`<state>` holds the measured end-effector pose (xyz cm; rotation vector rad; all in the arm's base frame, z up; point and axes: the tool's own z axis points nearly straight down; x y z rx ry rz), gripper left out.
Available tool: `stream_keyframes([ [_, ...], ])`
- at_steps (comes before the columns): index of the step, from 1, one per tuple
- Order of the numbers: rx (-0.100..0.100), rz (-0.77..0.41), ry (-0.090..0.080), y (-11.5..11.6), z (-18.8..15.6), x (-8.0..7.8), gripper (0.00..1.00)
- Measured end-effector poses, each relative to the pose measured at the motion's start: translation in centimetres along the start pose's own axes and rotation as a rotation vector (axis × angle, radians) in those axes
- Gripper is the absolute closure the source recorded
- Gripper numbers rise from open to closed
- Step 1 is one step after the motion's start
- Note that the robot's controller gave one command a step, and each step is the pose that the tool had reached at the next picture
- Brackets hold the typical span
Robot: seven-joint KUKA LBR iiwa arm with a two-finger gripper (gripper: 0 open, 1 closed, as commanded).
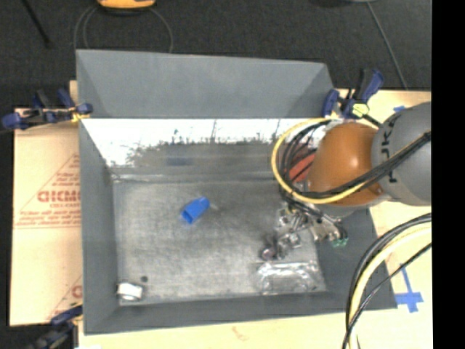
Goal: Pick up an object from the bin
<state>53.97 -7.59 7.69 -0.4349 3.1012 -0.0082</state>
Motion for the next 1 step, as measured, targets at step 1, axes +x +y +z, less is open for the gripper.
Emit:
stream_keyframes([
  [1,-0.002,-0.415,-0.001,-1.02,-15.7,0.34,1.0],
])
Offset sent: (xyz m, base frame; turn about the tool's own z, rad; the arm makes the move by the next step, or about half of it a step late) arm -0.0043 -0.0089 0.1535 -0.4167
